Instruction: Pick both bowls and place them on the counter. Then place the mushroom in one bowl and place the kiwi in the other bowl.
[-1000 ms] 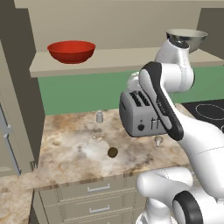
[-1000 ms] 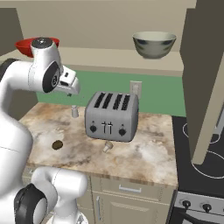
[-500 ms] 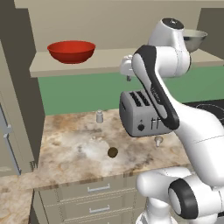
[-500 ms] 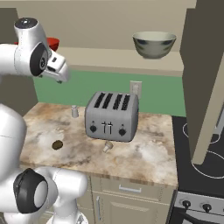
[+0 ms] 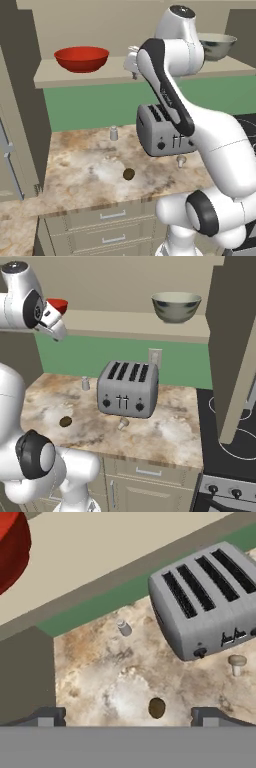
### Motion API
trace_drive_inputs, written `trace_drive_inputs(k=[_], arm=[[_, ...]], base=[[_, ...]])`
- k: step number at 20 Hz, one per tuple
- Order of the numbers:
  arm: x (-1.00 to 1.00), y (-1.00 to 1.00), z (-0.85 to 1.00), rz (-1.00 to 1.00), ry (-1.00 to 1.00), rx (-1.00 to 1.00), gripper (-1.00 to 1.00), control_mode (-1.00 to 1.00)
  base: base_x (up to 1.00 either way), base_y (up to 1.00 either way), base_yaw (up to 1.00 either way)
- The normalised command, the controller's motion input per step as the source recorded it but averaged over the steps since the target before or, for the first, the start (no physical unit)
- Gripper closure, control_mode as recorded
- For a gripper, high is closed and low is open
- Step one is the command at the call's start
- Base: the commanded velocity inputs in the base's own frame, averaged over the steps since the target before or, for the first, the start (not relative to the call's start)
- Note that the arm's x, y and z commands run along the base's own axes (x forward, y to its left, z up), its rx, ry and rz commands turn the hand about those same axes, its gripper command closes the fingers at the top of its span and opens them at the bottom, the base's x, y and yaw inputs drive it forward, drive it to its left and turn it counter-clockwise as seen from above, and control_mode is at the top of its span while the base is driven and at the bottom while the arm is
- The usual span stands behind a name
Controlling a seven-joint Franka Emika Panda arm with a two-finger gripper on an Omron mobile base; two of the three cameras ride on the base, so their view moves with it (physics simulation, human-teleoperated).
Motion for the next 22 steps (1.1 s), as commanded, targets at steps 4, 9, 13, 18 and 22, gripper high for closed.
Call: trace_drive_inputs(k=[4,9,13,18,22], arm=[[0.29,0.34,0.05,-0.19,-0.02,0.14,-1.0,-1.0],[0.21,0.28,0.0,-0.13,-0.1,0.21,-1.0,-1.0],[0.21,0.26,0.0,-0.07,-0.14,0.22,-1.0,-1.0],[0.34,0.29,0.0,-0.08,-0.06,0.12,-1.0,-1.0],[0.49,0.25,0.02,-0.03,0.0,0.01,-1.0,-1.0]], base=[[0.0,0.0,0.0],[0.0,0.0,0.0],[0.0,0.0,0.0],[0.0,0.0,0.0],[0.0,0.0,0.0]])
